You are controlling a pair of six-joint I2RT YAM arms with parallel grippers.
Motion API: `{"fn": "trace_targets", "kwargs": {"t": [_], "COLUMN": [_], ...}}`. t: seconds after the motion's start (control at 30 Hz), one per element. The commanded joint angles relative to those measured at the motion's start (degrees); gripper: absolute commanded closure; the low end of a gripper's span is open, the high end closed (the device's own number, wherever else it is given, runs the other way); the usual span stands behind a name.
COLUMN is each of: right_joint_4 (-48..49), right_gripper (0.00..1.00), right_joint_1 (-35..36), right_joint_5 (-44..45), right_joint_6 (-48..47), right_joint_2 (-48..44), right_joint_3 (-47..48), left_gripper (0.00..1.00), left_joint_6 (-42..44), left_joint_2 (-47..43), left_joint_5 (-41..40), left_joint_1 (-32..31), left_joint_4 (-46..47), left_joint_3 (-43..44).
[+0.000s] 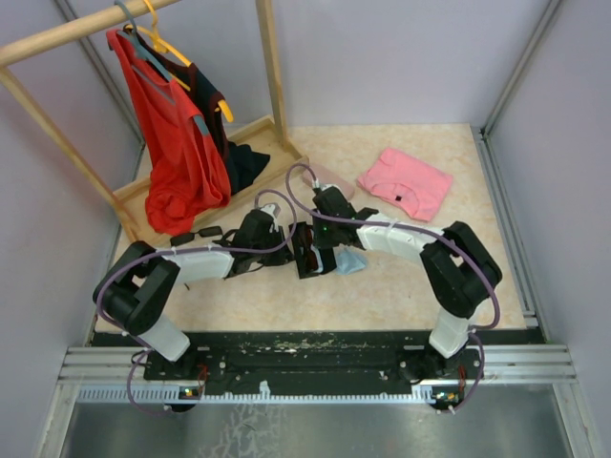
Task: Organize the sunglasses
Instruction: Adjust the sunglasses in the sunglasses case.
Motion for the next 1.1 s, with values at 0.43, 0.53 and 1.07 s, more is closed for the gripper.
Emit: {"fn": "trace_targets", "kwargs": {"t": [0.43, 0.53, 1.07], "right_joint_4": [-3.17, -4.47, -8.63], "right_gripper": [1.00, 1.00, 1.00], "right_joint_1": [0.36, 0.96, 4.02], "right_joint_5": [3.06, 3.59, 9.52], "right_joint_6": [-5.27, -6.01, -7.81], "right_joint_2": [-1.83, 0.67, 7.39], "right_joint_3": [5.64, 7.33, 12.30], "left_gripper": [0.77, 0.77, 0.78], "left_joint_6": [0.99, 1.04, 0.91], "left_joint_2": [-1.48, -1.27, -0.79], "left_joint_5": [-0.95, -0.82, -0.52], "left_joint_1": [-0.36, -0.34, -0.36], "left_joint_4": [-0.38, -0.43, -0.30], "left_joint_3": [2.54, 2.89, 3.03]}}
